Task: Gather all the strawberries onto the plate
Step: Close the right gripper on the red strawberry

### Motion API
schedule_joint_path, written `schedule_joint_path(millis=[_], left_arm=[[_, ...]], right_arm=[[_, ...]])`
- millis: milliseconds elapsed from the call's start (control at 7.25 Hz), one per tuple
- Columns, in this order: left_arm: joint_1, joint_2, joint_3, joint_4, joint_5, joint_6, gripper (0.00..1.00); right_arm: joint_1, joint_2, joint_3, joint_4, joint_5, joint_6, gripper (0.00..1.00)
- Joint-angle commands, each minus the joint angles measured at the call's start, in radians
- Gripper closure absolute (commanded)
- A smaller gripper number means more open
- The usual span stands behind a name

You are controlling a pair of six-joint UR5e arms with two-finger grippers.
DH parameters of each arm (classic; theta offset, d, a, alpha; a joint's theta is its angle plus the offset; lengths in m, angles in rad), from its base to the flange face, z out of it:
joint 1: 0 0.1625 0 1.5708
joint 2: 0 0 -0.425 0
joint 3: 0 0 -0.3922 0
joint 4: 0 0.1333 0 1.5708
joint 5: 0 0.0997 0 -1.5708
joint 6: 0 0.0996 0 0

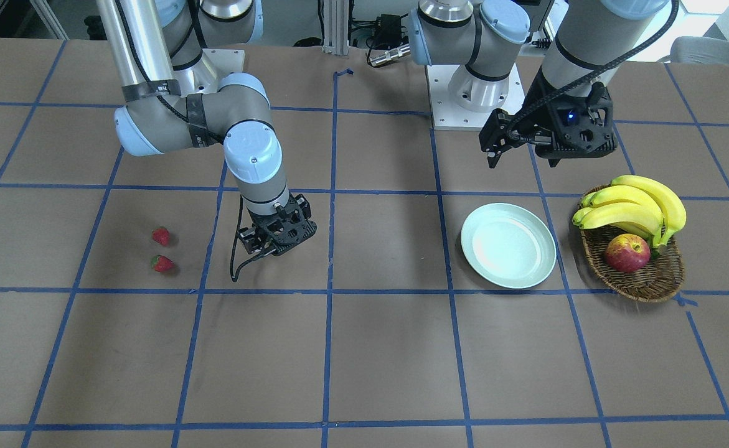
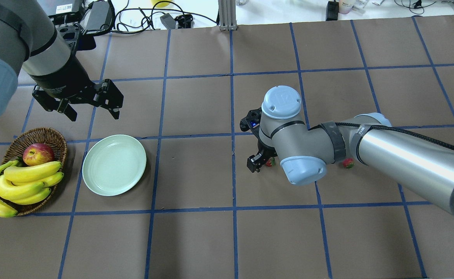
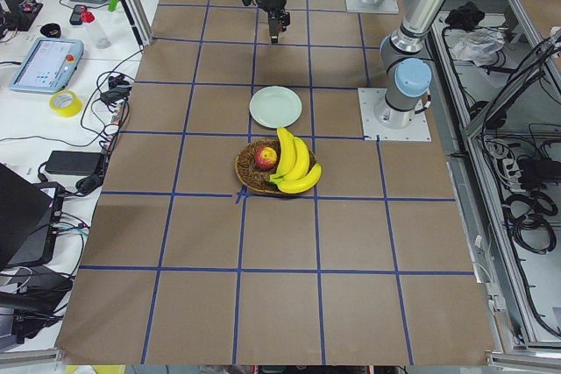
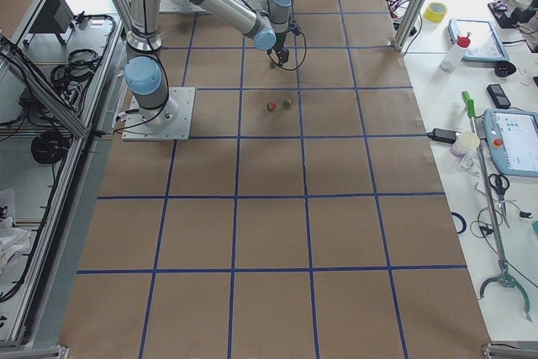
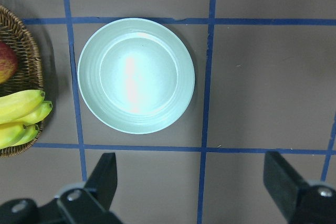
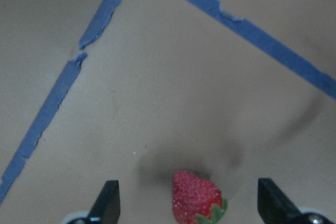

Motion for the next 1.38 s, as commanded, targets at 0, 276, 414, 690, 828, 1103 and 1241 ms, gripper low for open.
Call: schedule_joint_path(millis=[0, 276, 414, 690, 828, 1103, 1241], left_arm=[[0.0, -0.001, 0.0, 0.009, 0.0, 0.004, 0.0], [0.0, -0.001, 0.0, 0.01, 0.0, 0.004, 0.0], [-0.001, -0.001, 0.0, 0.01, 0.0, 0.004, 0.0], [0.0, -0.002, 0.0, 0.009, 0.0, 0.004, 0.0], [-0.001, -0.002, 0.0, 0.009, 0.0, 0.004, 0.0], [-0.001, -0.002, -0.002, 0.01, 0.0, 0.002, 0.0], [-0.001, -0.002, -0.002, 0.01, 0.0, 0.004, 0.0]], right_arm=[[0.001, 0.001, 0.014, -0.017, -0.002, -0.059, 0.2], [0.001, 0.001, 0.007, -0.019, -0.002, -0.068, 0.25], [0.001, 0.001, 0.01, -0.017, -0.002, -0.066, 0.37], [0.001, -0.003, 0.01, -0.016, -0.014, -0.065, 0.75], [0.001, -0.015, 0.007, -0.019, -0.016, -0.059, 0.8], [0.004, -0.032, -0.009, -0.016, -0.003, 0.016, 0.93], [0.014, -0.038, -0.052, -0.008, -0.002, 0.086, 0.93]])
